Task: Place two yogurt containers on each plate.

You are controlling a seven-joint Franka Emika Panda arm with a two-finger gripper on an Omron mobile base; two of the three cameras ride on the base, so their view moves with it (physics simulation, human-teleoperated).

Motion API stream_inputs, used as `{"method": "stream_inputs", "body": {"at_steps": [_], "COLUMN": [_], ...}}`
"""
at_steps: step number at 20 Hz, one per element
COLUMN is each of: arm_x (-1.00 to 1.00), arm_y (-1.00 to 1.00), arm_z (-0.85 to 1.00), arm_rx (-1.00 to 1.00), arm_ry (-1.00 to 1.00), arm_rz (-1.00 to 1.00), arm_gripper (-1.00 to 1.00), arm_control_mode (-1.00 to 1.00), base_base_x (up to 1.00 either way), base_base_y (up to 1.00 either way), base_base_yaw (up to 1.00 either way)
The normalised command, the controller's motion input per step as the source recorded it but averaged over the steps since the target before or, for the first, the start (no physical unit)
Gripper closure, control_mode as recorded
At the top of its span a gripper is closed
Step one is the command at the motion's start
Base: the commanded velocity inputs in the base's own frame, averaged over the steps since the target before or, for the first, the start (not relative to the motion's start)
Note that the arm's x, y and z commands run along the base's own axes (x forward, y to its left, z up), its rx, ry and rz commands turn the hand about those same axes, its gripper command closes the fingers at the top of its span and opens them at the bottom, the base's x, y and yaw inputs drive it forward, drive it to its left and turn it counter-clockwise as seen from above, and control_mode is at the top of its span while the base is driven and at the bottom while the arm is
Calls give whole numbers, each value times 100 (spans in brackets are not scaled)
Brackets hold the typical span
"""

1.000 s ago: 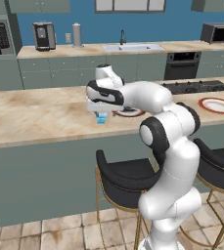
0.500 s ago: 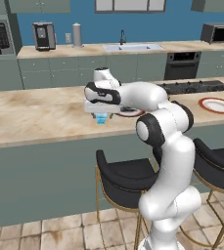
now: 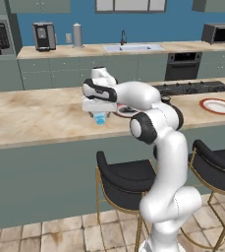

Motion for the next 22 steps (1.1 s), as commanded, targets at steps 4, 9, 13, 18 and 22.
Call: {"method": "stream_inputs", "body": {"at_steps": [4,9,13,18,22], "arm_x": [1,0,6,12,5], "arm_y": [0,0,0,0,1], "arm_z": [0,-5,-49,-40,-17], "arm_rx": [0,0,-5,-3,0], "arm_ry": [0,5,20,7,4], "arm_rz": [-1,-2,-2,0,0], "arm_gripper": [-100,-100,-100,-100,-100], "arm_control_mode": [-100,-100,-100,-100,-100], "base_base_x": [0,0,0,0,0], "base_base_y": [0,0,0,0,0], "base_base_yaw": [0,0,0,0,0]}}
